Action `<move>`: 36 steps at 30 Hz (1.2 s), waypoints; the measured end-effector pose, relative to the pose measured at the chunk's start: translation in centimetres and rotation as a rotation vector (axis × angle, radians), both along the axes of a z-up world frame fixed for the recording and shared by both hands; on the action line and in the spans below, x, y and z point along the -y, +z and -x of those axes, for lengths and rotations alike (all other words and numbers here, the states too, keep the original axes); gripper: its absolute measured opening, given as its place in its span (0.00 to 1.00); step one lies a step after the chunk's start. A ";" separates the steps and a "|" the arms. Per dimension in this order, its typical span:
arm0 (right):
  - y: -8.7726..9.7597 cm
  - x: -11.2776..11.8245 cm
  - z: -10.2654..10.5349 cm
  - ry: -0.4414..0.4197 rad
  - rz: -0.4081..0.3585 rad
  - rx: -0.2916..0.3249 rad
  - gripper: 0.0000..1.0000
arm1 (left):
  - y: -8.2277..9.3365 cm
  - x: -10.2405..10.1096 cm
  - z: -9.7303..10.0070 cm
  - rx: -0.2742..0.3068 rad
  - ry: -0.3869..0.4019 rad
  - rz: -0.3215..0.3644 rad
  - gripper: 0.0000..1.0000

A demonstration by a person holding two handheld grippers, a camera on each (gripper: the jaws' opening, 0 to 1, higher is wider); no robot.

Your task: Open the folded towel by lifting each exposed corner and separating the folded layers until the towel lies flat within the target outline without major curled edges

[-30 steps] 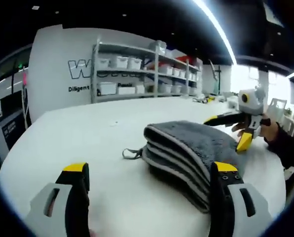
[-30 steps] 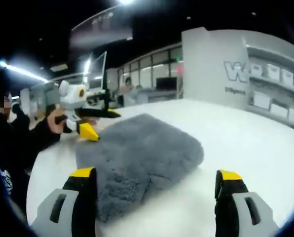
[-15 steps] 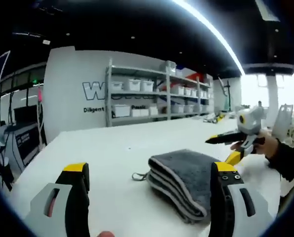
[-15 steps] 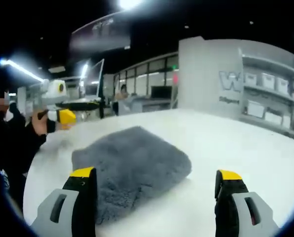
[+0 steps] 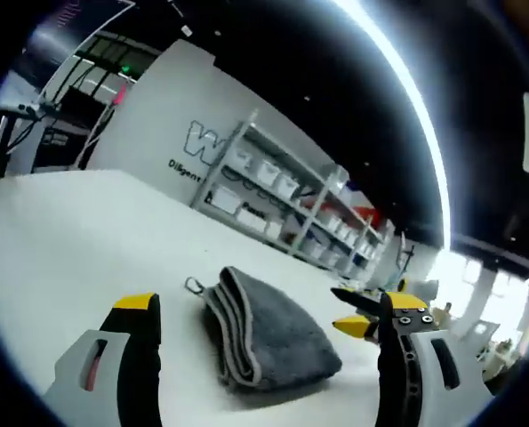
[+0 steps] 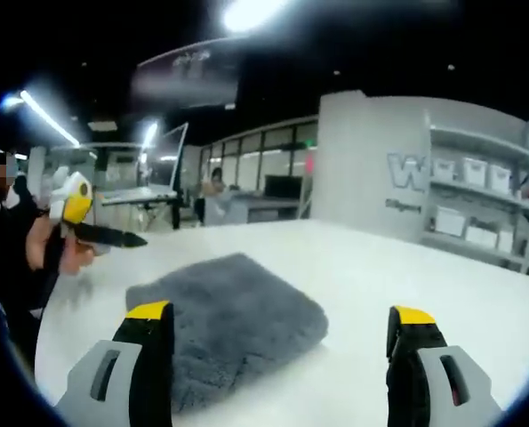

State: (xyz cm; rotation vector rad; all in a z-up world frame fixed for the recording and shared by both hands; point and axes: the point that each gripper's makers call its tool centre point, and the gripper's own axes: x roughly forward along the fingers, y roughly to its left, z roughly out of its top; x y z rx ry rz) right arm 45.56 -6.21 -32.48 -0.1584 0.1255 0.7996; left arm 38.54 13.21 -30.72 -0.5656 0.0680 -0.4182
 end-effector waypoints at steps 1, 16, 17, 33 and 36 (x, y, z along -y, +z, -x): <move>0.1 0.0 0.0 0.000 0.000 0.003 1.00 | 0.1 -0.1 0.1 0.000 0.007 0.011 1.00; 0.8 0.0 0.3 0.006 -0.018 0.017 1.00 | -2.0 4.3 1.7 -0.178 -0.108 0.396 1.00; 0.9 0.0 0.3 0.007 -0.018 0.018 1.00 | -2.1 4.6 1.9 -0.180 -0.108 0.398 1.00; 0.5 -0.3 0.3 0.012 -0.009 0.011 1.00 | -2.1 6.3 3.2 -0.232 -0.154 0.449 1.00; 0.4 -0.3 0.3 0.012 -0.008 0.010 1.00 | -2.1 6.4 3.5 -0.235 -0.156 0.441 1.00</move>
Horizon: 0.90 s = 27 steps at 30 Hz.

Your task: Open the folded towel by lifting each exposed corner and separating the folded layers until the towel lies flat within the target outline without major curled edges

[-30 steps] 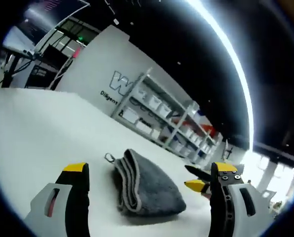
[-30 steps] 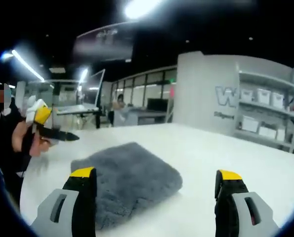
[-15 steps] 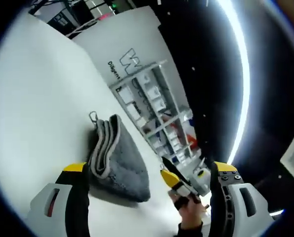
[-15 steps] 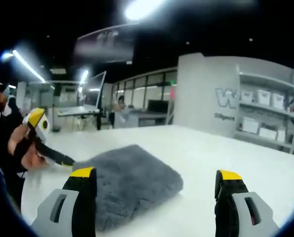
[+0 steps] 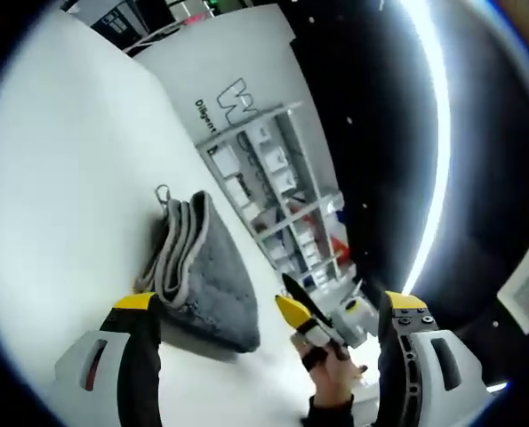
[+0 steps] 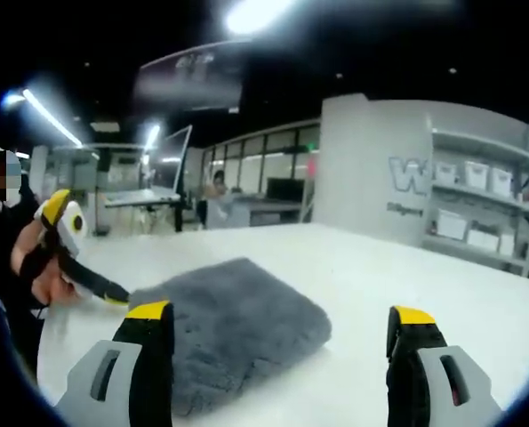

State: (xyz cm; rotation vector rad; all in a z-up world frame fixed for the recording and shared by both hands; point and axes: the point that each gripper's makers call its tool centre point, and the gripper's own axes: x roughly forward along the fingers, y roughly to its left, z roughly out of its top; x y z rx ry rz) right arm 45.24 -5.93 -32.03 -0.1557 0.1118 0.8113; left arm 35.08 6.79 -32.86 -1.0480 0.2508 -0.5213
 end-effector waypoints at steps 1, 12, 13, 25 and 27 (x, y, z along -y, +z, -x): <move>0.0 0.0 0.0 0.000 0.000 0.000 1.00 | -0.1 0.0 0.1 -0.003 -0.005 -0.002 1.00; 0.1 -0.1 0.0 0.003 -0.002 0.003 1.00 | -0.9 1.0 0.0 -0.020 -0.028 -0.012 1.00; 0.1 -0.1 0.0 0.003 -0.002 0.003 0.99 | -0.9 0.9 -0.2 -0.016 -0.026 -0.012 1.00; 0.1 -0.1 0.2 0.006 0.003 0.005 0.99 | -1.2 1.5 -1.2 0.023 -0.019 -0.065 0.98; 0.0 -0.2 0.2 0.007 0.005 0.006 0.99 | -0.9 1.4 -1.5 0.048 -0.007 -0.082 0.94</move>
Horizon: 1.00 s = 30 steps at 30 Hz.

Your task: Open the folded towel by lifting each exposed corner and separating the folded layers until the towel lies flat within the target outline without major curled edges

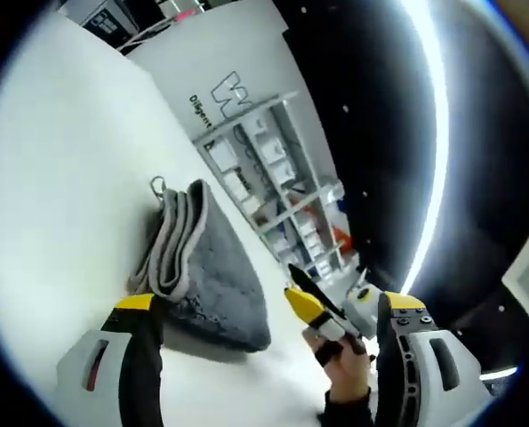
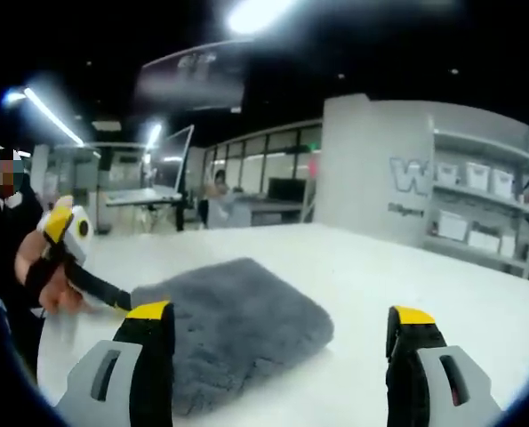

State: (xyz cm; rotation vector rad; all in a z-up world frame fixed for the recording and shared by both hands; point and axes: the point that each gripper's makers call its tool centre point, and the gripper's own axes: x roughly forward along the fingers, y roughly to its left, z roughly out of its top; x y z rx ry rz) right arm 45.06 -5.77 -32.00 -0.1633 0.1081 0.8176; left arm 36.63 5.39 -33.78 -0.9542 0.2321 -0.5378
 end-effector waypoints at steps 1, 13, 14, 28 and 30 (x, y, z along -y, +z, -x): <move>0.0 0.0 0.0 0.000 0.001 0.000 0.99 | 0.2 0.0 -0.3 0.019 0.002 -0.003 0.92; 0.1 0.0 0.2 0.006 0.000 0.004 0.99 | -1.5 -0.6 -2.6 0.019 0.060 -0.132 0.60; 0.1 0.0 0.2 0.007 0.001 0.004 0.99 | -1.7 -0.7 -2.7 0.013 0.064 -0.135 0.58; 0.3 -0.2 0.5 0.016 -0.001 0.011 0.98 | -2.8 -1.0 -2.5 -0.020 0.108 -0.185 0.38; 0.3 -0.2 0.5 0.017 -0.006 0.011 0.98 | -2.8 -1.1 -2.5 -0.020 0.108 -0.186 0.34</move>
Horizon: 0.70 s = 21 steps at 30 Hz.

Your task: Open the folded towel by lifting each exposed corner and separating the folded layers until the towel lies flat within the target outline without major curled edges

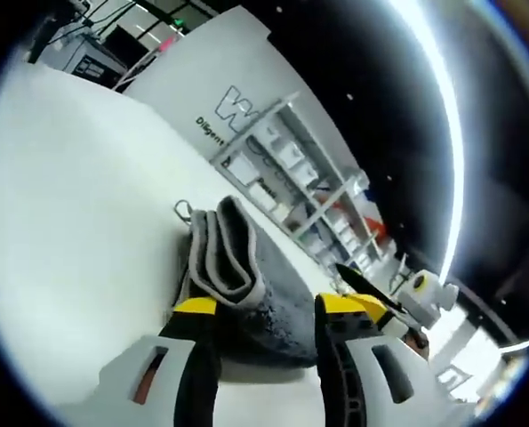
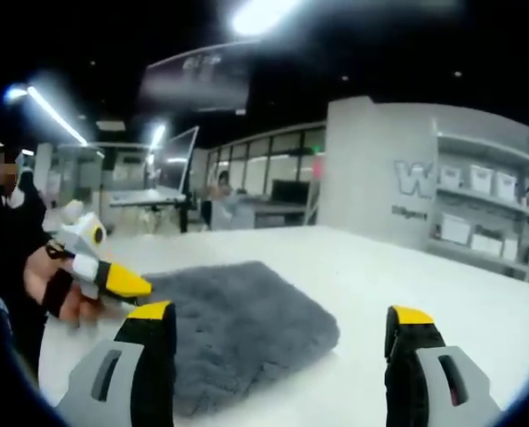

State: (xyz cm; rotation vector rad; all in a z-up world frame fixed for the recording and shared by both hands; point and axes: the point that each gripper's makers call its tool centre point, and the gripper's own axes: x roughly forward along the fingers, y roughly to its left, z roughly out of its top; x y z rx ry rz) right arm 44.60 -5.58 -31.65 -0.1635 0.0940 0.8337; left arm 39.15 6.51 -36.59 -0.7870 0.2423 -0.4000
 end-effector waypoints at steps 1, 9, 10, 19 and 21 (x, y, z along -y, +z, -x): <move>0.0 0.0 0.0 0.002 0.000 0.000 0.97 | 0.0 0.0 0.0 0.000 0.000 -0.002 0.33; 0.8 -1.2 1.4 0.075 -0.028 -0.037 0.98 | -0.2 0.0 -0.1 0.022 -0.007 -0.039 0.19; 0.8 -1.4 1.5 0.082 -0.004 -0.038 0.98 | -0.2 0.0 -0.2 0.025 -0.007 -0.038 0.18; 2.9 -2.2 1.3 0.119 0.260 0.009 0.99 | 0.2 -0.3 -0.8 0.058 -0.021 -0.029 0.13; 3.5 -2.2 0.9 0.118 0.283 0.002 0.99 | 0.2 -0.2 -0.7 0.061 -0.025 -0.024 0.13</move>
